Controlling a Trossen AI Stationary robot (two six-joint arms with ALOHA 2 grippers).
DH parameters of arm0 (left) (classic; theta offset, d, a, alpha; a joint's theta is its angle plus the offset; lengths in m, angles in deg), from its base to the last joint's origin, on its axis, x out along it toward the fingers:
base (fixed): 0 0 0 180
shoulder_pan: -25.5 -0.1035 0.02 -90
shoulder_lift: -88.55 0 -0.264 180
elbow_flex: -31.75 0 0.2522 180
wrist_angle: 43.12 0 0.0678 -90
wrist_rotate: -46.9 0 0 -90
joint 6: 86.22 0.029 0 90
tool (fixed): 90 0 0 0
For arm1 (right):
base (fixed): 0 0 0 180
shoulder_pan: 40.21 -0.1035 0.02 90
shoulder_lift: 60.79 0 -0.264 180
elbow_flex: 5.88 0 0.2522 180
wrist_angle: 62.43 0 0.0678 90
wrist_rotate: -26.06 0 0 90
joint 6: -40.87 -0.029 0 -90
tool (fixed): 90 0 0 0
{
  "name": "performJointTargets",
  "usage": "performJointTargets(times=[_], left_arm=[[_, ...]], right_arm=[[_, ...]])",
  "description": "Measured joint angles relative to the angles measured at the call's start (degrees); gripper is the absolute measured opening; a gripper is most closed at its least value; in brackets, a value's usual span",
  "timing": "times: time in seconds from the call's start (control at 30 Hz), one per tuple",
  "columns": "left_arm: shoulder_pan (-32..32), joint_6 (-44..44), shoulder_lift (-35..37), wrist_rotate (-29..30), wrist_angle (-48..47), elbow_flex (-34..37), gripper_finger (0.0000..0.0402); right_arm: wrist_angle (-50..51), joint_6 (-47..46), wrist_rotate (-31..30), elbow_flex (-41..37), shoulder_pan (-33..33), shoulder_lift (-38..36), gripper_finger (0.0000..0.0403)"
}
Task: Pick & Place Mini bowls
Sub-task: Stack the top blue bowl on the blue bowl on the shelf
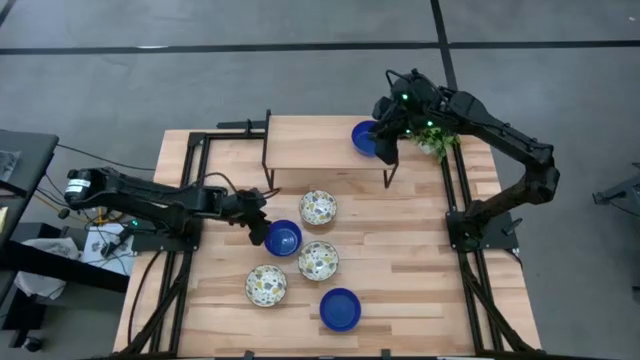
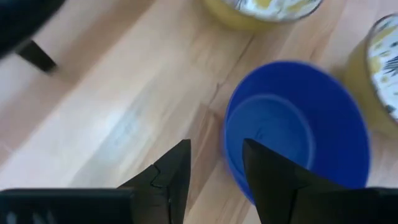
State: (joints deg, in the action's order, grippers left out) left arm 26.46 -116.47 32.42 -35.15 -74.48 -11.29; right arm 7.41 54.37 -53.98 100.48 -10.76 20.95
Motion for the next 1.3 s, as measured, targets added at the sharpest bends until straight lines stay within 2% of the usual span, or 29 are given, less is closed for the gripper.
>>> performJointTargets(times=[0.23, 1.3], left_arm=[[-0.4, -2.16, -4.18, -1.9, 1.78, 0.0, 0.0143], [-0.18, -1.98, -4.95, -2.47, 3.95, -0.02, 0.0143]], right_arm=[[0.0, -0.02, 0.0, 0.0, -0.61, 0.0, 0.0098], [0.02, -0.04, 0.19, 0.0, -0.56, 0.0, 0.0098]])
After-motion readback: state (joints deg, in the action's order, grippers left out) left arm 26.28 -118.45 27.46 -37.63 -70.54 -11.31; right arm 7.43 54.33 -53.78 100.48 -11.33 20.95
